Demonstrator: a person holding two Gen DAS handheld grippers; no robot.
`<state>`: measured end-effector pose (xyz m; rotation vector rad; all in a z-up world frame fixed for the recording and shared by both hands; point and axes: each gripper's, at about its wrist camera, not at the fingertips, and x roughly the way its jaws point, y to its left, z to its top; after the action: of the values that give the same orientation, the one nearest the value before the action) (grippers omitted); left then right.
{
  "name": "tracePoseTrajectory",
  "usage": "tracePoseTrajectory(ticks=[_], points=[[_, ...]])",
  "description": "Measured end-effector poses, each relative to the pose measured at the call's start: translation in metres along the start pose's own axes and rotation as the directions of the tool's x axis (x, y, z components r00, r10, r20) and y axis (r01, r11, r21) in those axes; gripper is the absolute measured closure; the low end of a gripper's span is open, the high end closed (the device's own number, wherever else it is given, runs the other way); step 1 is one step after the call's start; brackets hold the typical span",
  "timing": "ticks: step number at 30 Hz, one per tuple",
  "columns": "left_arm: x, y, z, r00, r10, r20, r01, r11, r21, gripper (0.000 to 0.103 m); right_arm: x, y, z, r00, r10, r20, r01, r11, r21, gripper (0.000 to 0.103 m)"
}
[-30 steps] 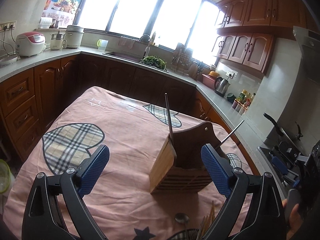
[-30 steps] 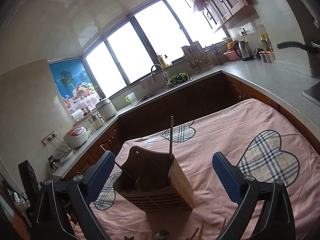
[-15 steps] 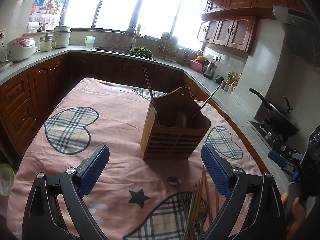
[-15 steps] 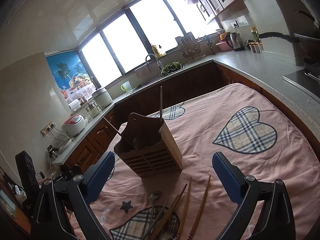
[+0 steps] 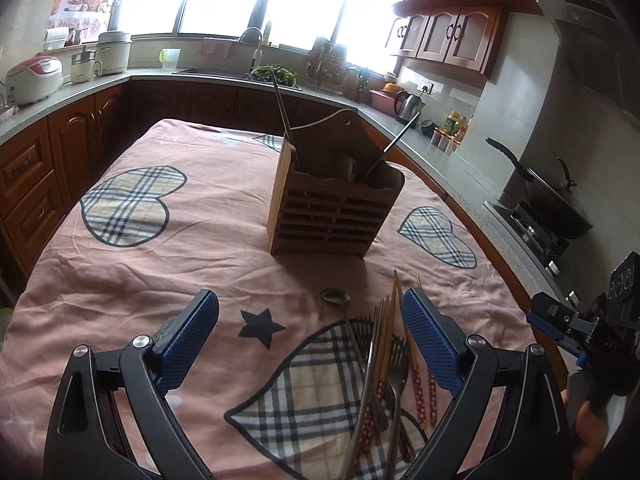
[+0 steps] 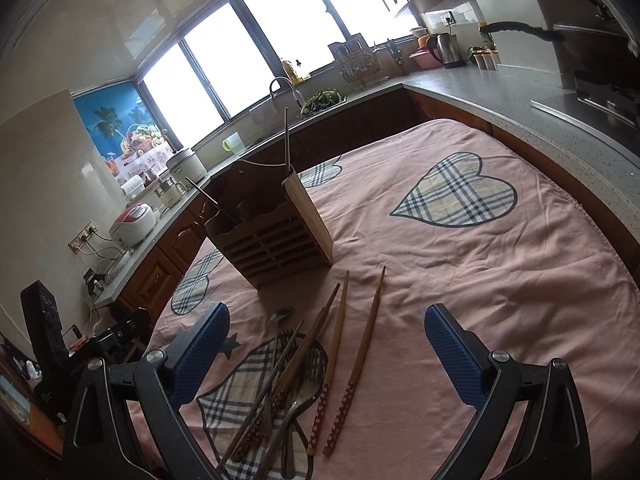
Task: Organize utensils
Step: 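Move both open tools back to the utensil pile, then grasp another metal chopstick with the left tool while the right tool grasps a wooden chopstick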
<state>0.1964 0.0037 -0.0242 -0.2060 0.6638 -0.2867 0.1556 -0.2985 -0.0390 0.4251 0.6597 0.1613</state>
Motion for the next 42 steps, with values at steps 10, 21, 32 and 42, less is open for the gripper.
tracePoseTrajectory(ticks=[10, 21, 32, 42], points=[[0.024, -0.017, -0.018, 0.994, -0.029, -0.107, 0.037, 0.997, 0.071, 0.008, 0.006, -0.010, -0.016, 0.999, -0.042, -0.028, 0.042, 0.999, -0.011, 0.004], [0.057, -0.037, -0.026, 0.977, -0.042, -0.211, 0.079, 0.982, 0.171, 0.015, 0.028, -0.020, -0.017, 0.995, -0.065, -0.071, 0.064, 0.998, -0.012, 0.005], [0.091, -0.055, -0.026, 0.948, -0.085, -0.307, 0.159, 0.961, 0.225, 0.051, 0.069, -0.032, -0.004, 0.985, -0.096, -0.146, 0.097, 0.995, 0.000, 0.044], [0.123, -0.065, -0.031, 0.902, -0.094, -0.421, 0.212, 0.947, 0.243, 0.085, 0.115, -0.037, 0.016, 0.973, -0.115, -0.202, 0.114, 0.993, -0.015, 0.065]])
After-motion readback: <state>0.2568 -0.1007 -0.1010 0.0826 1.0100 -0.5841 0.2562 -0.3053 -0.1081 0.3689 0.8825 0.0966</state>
